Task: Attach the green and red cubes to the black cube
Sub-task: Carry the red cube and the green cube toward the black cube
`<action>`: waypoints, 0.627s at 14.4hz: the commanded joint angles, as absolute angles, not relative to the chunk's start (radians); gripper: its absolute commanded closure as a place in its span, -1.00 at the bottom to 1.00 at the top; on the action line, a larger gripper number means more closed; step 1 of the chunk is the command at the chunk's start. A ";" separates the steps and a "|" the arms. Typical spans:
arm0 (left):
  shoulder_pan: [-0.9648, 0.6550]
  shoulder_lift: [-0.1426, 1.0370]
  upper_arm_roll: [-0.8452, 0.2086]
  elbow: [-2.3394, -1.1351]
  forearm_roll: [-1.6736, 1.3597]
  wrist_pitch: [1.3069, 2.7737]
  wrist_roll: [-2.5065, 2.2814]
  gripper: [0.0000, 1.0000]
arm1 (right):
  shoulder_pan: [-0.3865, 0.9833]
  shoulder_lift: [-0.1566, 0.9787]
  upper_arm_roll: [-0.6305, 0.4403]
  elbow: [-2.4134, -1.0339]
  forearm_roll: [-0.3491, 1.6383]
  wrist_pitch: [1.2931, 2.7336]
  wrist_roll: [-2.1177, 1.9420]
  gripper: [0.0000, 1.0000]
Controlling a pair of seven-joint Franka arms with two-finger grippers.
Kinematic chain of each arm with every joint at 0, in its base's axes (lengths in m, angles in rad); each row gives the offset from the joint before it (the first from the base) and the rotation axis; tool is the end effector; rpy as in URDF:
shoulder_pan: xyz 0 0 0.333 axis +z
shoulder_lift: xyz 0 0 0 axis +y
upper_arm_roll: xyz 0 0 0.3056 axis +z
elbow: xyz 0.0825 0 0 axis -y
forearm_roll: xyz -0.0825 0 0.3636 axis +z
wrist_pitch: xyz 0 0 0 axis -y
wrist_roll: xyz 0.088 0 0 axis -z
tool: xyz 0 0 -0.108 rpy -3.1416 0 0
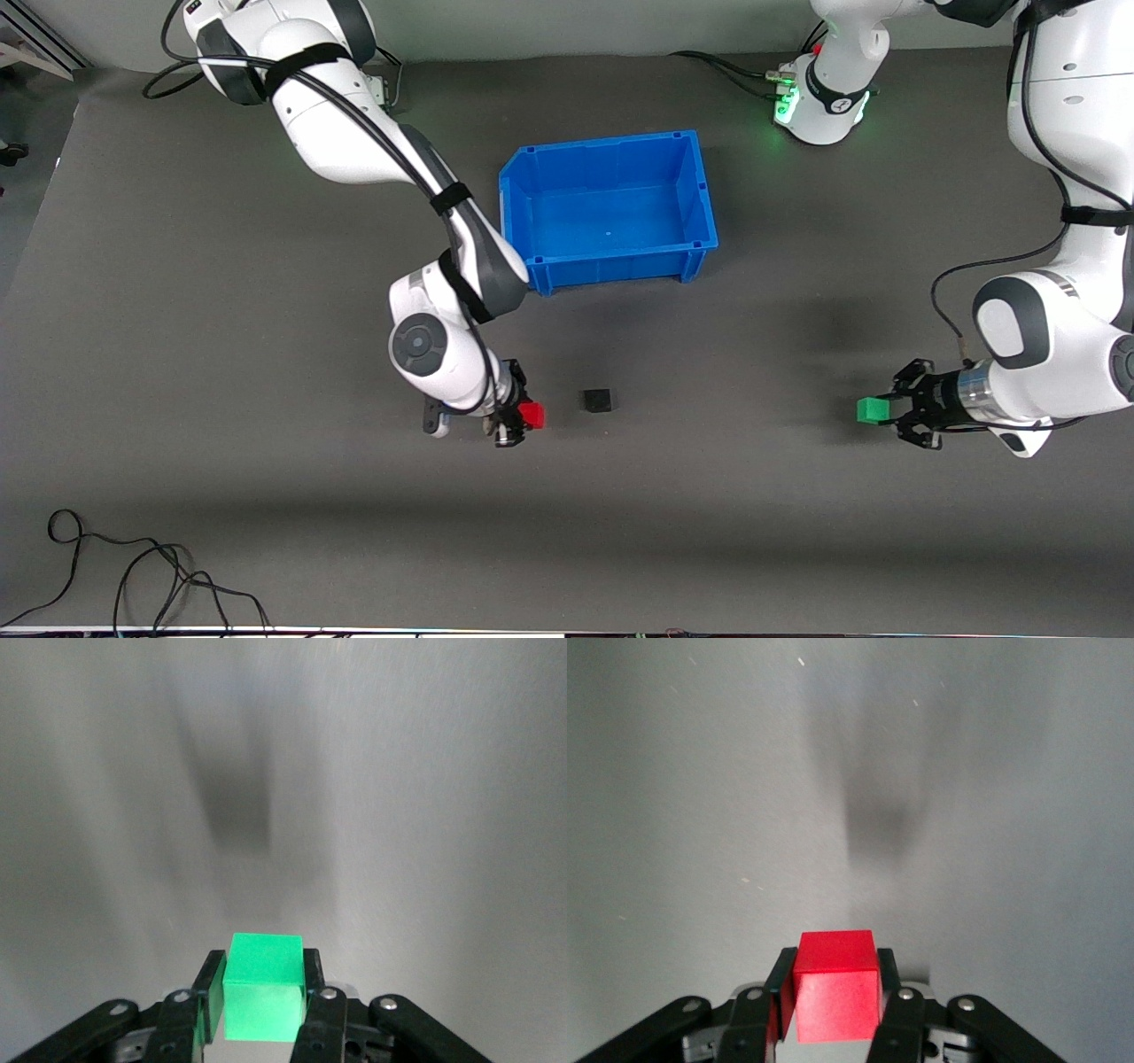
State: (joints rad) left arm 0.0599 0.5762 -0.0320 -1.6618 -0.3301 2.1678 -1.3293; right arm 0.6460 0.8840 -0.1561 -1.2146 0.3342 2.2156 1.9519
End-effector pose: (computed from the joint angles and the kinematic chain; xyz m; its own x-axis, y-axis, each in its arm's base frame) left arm 0.6540 0.0076 0.2723 0.0077 0.9581 -0.2864 0.9994 -0.0168 -0.0293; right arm 0.6359 0.3894 0.2594 -0.0065 -0.9798 -0.2001 -0.9988 0.0159 -0.0457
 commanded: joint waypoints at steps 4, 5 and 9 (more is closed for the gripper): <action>-0.099 0.577 -0.060 -1.643 -0.339 2.187 -1.643 0.64 | 0.707 0.936 -0.170 -1.167 0.324 2.194 2.009 1.00; -0.129 0.578 -0.060 -1.643 -0.342 2.194 -1.663 0.64 | 0.709 0.943 -0.170 -1.167 0.316 2.194 2.028 1.00; -0.234 0.600 -0.060 -1.643 -0.342 2.301 -1.750 0.67 | 0.726 0.960 -0.170 -1.169 0.302 2.197 2.054 1.00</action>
